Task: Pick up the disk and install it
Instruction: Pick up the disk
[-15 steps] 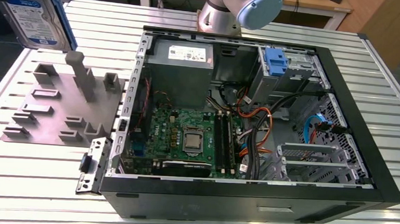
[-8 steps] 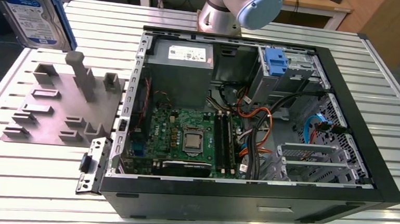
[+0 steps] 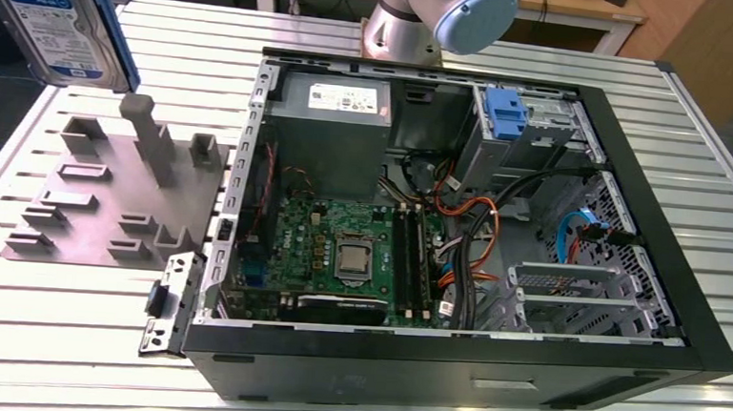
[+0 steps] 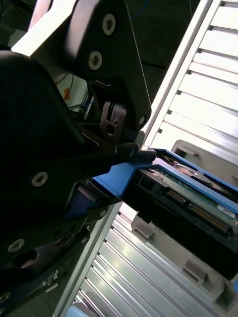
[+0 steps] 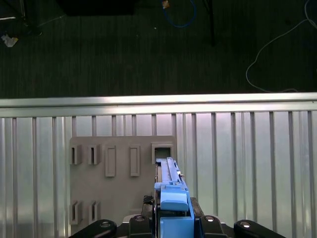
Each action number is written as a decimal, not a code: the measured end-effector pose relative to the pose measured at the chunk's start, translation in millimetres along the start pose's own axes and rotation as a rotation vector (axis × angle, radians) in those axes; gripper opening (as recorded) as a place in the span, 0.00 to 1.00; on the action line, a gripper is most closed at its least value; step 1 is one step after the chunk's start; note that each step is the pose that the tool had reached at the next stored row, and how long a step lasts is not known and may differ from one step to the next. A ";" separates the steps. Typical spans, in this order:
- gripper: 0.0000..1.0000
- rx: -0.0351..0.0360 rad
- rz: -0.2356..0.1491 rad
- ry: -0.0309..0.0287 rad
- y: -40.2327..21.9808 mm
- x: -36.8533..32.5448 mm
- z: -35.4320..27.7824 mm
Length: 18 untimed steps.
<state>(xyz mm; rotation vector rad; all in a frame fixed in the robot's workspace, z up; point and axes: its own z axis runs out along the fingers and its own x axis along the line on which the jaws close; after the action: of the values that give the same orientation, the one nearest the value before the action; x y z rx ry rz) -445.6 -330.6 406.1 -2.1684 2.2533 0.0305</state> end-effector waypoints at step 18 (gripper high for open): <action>0.37 0.0008 0.000 0.0002 0.1 -0.4 -14.8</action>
<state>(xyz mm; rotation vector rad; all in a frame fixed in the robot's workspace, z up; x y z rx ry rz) -445.7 -330.6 420.9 -2.1680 2.2531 0.0294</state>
